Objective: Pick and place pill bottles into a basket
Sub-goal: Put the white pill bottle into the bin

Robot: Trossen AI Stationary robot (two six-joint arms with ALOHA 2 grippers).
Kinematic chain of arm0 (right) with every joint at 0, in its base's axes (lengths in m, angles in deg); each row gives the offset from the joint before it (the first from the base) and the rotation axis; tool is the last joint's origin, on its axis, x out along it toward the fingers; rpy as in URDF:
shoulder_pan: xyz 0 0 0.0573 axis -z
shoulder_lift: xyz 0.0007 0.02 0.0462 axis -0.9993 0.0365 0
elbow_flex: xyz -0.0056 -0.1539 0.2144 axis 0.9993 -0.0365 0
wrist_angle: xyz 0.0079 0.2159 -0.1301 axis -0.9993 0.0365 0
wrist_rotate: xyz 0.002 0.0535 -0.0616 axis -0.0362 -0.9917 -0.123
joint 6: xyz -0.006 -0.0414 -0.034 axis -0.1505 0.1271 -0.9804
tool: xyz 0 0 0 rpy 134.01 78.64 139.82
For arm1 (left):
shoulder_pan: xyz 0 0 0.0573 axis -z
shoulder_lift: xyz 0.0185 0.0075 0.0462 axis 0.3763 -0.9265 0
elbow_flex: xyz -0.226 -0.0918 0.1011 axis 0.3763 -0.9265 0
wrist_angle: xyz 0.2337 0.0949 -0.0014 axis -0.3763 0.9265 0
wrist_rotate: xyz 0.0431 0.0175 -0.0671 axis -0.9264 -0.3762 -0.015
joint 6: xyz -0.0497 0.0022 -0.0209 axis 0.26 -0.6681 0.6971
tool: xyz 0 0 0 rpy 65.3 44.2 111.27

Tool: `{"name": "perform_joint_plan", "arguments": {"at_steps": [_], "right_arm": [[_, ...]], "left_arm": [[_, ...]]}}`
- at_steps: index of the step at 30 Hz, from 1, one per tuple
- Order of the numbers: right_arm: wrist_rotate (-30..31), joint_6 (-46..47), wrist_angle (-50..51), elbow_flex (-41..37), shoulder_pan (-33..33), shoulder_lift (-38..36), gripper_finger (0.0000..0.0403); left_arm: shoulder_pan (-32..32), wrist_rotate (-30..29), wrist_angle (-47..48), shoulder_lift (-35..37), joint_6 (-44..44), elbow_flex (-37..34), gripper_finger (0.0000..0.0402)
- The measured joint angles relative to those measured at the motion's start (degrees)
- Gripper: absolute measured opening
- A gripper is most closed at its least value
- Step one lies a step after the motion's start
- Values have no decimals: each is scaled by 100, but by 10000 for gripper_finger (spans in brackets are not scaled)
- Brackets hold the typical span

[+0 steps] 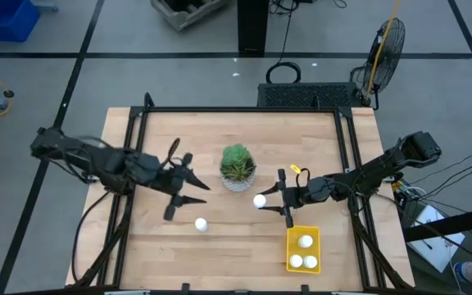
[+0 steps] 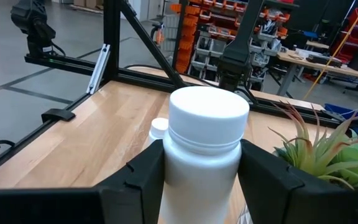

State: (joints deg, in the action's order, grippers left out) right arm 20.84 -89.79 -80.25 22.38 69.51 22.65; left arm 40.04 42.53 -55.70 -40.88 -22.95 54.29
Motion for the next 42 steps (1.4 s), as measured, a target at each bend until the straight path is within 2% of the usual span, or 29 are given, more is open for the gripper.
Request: {"name": "perform_joint_plan", "arguments": {"at_steps": [3, 6, 9, 12, 18, 22, 30, 34, 42], "right_arm": [[0, 18, -2, 0, 1, 0, 162], [0, 44, -45, 0, 1, 0, 162], [-11, 39, -134, 0, 1, 0, 162], [-22, 35, -234, 0, 1, 0, 162], [-172, 34, -318, 0, 1, 2, 162], [-173, -6, -529, 0, 1, 2, 162], [-320, -42, -693, 0, 1, 2, 162], [-321, -42, -692, 0, 1, 2, 162], [-343, -46, -713, 0, -3, 0, 162]], "left_arm": [[-84, 21, -1753, 76, 35, -1231, 175], [-180, 24, -3283, -36, 121, -2126, 175], [-283, 71, -4508, -309, 248, -2797, 175], [-355, 100, -5301, -767, 528, -3060, 175], [-383, 86, -5894, -1836, 441, -2773, 175], [-417, 307, -6069, -2344, 246, -2379, 175], [-438, 445, -6066, -2940, 216, -1816, 175], [-438, 479, -6357, -3215, 152, -1652, 175], [-446, 456, -6342, -3353, -24, -1491, 175]]}}
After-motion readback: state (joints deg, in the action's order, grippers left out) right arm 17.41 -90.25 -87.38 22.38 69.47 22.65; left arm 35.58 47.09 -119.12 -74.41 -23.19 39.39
